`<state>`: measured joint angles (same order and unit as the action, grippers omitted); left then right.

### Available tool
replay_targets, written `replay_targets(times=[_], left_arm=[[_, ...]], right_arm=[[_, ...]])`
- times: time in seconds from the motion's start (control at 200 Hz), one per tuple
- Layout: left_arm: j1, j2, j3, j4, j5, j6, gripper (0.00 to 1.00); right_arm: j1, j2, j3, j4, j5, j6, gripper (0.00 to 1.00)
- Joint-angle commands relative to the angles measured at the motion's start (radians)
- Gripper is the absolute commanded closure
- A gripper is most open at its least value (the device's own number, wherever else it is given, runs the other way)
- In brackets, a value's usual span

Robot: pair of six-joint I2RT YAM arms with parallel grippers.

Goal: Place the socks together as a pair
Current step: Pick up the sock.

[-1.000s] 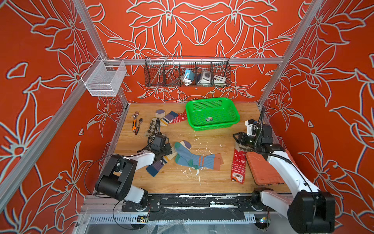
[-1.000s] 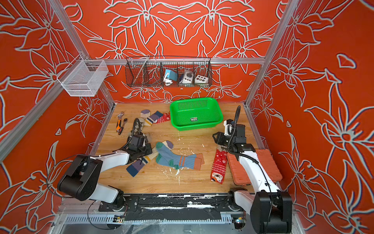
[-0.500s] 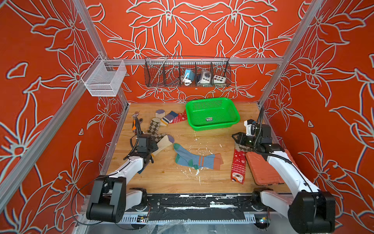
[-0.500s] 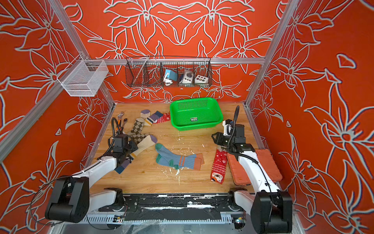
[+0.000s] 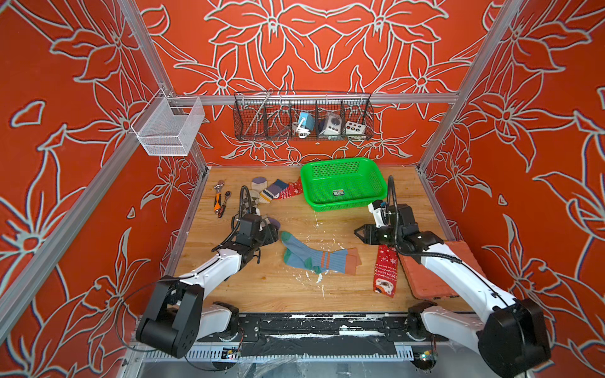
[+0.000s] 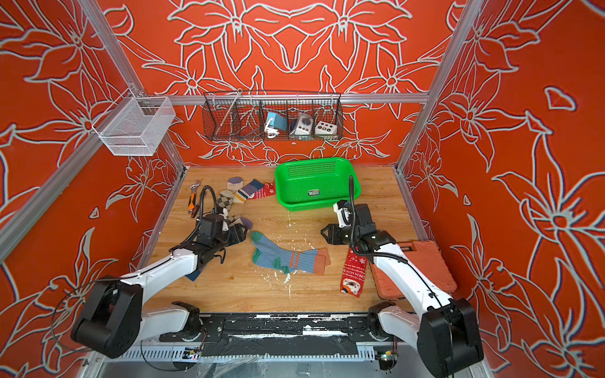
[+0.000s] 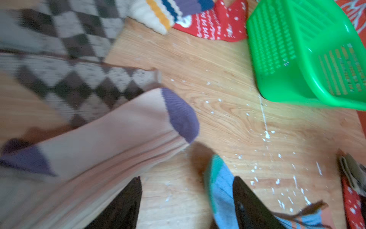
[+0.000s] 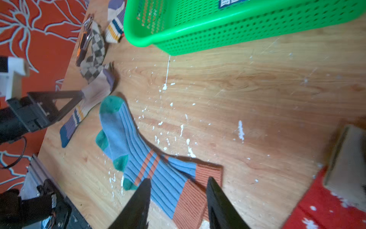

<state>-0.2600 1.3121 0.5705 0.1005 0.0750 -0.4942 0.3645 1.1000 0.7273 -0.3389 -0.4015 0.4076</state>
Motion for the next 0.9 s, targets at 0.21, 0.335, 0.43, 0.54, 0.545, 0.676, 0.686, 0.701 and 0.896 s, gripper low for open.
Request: replay_targets(times=[0.21, 0.335, 0.43, 0.54, 0.545, 0.676, 0.686, 0.701, 0.896], left_arm=[[-0.071, 0.168, 0.084, 0.003, 0.082, 0.060, 0.32], [-0.082, 0.178, 0.065, 0.018, 0.083, 0.053, 0.37], [-0.082, 0.197, 0.073, -0.001, 0.070, 0.063, 0.41], [-0.081, 0.219, 0.082, 0.005, 0.100, 0.067, 0.46], [-0.081, 0.220, 0.082, 0.004, 0.101, 0.067, 0.46], [-0.082, 0.238, 0.085, -0.003, 0.116, 0.074, 0.54], [-0.082, 0.238, 0.084, -0.001, 0.117, 0.073, 0.54], [-0.082, 0.237, 0.082, 0.002, 0.117, 0.072, 0.56], [-0.082, 0.257, 0.096, 0.006, 0.129, 0.073, 0.65]], right_arm=[[0.058, -0.203, -0.192, -0.040, 0.051, 0.106, 0.51], [0.071, -0.170, -0.247, -0.007, 0.052, 0.117, 0.53], [0.078, -0.134, -0.275, 0.020, 0.034, 0.124, 0.54], [0.085, -0.123, -0.328, 0.075, 0.046, 0.143, 0.55], [0.084, -0.121, -0.330, 0.077, 0.046, 0.144, 0.55], [0.100, -0.078, -0.361, 0.132, 0.021, 0.173, 0.57], [0.103, -0.075, -0.363, 0.137, 0.020, 0.176, 0.57], [0.108, -0.070, -0.366, 0.142, 0.021, 0.179, 0.57], [0.163, 0.001, -0.372, 0.222, 0.026, 0.211, 0.58]])
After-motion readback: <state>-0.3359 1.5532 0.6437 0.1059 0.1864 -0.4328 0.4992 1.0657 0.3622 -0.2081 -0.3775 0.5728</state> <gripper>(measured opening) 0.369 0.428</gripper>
